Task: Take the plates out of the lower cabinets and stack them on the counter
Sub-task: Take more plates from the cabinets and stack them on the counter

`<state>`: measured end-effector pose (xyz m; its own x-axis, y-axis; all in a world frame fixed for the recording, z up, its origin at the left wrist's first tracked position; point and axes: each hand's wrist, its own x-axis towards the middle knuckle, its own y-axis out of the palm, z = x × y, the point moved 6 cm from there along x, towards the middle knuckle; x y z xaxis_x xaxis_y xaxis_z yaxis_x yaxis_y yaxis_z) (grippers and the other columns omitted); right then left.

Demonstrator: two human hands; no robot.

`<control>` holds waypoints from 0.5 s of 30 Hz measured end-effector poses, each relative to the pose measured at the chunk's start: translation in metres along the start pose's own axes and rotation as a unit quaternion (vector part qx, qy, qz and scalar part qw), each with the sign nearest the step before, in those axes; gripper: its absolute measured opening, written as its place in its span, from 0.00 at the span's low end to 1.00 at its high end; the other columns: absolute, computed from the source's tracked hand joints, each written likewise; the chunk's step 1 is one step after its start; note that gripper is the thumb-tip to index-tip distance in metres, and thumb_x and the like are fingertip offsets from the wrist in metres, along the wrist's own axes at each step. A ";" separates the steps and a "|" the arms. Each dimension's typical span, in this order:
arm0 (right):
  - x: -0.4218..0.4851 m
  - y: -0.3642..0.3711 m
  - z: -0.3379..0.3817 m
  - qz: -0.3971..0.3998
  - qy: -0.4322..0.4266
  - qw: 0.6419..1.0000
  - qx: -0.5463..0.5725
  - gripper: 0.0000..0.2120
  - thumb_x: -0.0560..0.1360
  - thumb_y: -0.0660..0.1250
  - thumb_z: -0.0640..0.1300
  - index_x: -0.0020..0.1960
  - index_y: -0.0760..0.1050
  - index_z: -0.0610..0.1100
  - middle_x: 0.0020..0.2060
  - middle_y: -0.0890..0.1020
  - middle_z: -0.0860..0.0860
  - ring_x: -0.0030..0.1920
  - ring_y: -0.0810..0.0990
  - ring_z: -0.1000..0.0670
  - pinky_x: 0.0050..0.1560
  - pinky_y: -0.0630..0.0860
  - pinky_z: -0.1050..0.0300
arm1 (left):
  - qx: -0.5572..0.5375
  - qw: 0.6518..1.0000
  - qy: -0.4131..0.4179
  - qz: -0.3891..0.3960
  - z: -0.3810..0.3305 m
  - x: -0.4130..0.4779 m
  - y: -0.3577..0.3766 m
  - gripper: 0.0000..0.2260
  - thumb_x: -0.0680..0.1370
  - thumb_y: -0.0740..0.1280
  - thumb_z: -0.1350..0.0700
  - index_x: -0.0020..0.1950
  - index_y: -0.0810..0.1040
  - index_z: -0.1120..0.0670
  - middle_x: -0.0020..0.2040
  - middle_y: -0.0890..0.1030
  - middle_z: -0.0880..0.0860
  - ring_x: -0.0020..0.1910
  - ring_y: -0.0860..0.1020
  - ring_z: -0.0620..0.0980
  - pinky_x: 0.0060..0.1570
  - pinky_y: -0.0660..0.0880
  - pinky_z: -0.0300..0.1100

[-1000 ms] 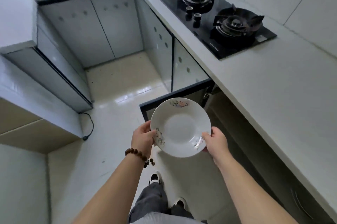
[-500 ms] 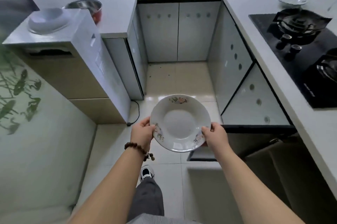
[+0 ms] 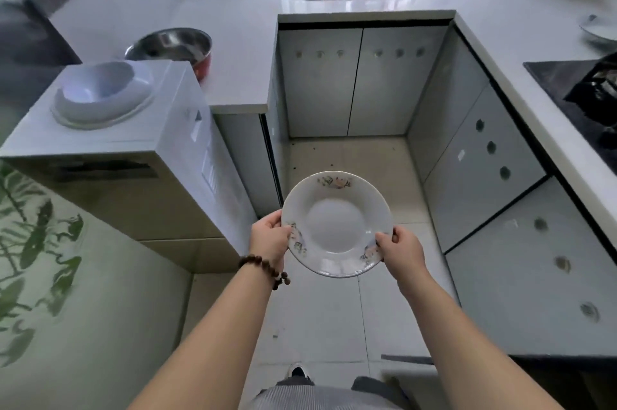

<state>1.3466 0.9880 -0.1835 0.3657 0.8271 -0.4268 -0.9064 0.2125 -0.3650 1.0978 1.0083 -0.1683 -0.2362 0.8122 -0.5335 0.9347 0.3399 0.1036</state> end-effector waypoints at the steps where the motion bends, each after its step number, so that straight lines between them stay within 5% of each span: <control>1: 0.010 0.002 0.008 -0.006 0.000 1.000 0.006 0.08 0.73 0.65 0.43 0.39 0.71 0.39 0.33 0.73 0.47 0.34 0.69 0.47 0.34 0.67 0.55 | 0.002 1.000 -0.002 0.007 -0.009 0.012 0.005 0.18 0.74 0.58 0.76 0.55 0.79 0.60 0.42 0.84 0.54 0.40 0.82 0.50 0.33 0.80 0.38; 10: 0.131 -0.004 0.050 -0.059 0.013 0.997 0.038 0.07 0.72 0.64 0.40 0.41 0.72 0.35 0.32 0.69 0.46 0.34 0.65 0.47 0.34 0.62 0.56 | 0.028 0.997 -0.005 0.070 -0.056 0.127 0.093 0.21 0.72 0.56 0.77 0.52 0.80 0.59 0.42 0.84 0.56 0.38 0.82 0.53 0.38 0.81 0.43; 15: 0.222 -0.022 0.083 -0.080 0.012 0.995 0.059 0.15 0.72 0.64 0.37 0.31 0.63 0.44 0.27 0.64 0.50 0.31 0.62 0.48 0.32 0.58 0.56 | 0.057 0.993 -0.003 0.100 -0.086 0.201 0.167 0.21 0.71 0.56 0.77 0.55 0.80 0.60 0.45 0.85 0.58 0.41 0.83 0.56 0.42 0.81 0.46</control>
<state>1.4299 1.2107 -0.2015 0.5117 0.7654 -0.3904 -0.8537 0.4019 -0.3311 1.1837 1.2689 -0.1856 -0.0418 0.8551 -0.5168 0.9869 0.1160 0.1120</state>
